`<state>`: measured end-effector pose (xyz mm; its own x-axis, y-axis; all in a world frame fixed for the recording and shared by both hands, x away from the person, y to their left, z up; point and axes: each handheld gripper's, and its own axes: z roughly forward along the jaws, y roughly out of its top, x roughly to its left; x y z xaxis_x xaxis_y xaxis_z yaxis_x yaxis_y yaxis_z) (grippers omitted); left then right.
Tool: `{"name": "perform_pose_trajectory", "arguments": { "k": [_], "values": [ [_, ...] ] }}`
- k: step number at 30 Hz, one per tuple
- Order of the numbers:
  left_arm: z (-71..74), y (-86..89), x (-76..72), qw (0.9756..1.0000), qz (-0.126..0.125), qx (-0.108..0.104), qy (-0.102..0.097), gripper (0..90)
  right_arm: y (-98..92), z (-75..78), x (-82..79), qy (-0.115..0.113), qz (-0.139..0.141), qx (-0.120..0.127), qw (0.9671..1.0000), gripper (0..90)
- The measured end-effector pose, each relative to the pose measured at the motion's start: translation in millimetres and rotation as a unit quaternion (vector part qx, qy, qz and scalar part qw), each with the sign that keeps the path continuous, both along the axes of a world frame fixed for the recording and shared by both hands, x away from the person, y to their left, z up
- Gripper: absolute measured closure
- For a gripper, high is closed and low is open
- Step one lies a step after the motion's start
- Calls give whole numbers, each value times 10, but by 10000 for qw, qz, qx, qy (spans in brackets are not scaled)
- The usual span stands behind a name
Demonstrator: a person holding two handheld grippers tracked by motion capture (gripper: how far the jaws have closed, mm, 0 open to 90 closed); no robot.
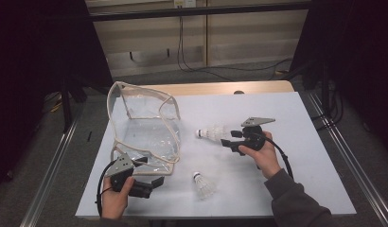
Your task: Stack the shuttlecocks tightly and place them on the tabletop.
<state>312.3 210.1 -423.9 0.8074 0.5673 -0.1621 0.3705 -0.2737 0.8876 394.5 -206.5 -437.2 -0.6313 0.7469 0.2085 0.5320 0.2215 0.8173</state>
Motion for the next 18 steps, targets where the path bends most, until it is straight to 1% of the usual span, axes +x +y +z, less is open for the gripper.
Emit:
{"name": "perform_pose_trajectory", "arguments": {
  "k": [2, 4, 7, 9, 11, 16, 18],
  "values": [
    [1, 1, 0, 10000, -1, -2, -2, 12, -6, 10, -26, 17, 28, 1, 10000, 358],
    [0, 2, -4, 10000, 4, 4, 0, 12, -21, 20, -46, -27, 21, 9, 10000, 351],
    [1, 4, -6, 10000, -3, 1, 3, 12, -43, 37, -74, -51, 0, 21, 10000, 316],
    [-1, 4, -4, 10000, -6, 3, -5, 13, -52, 45, -95, -54, 32, 33, 10000, 303],
    [-2, 3, -1, 10000, -2, 3, -13, 12, -56, 55, -117, -59, 77, -10, 10000, 280],
    [1, -2, -3, 10000, 13, 10, -12, 13, -66, 95, -177, -127, 76, 72, 9999, 236],
    [-1, -3, -1, 10000, 9, 4, -14, 12, -73, 107, -197, -164, 87, 69, 9998, 225]
  ]
}}
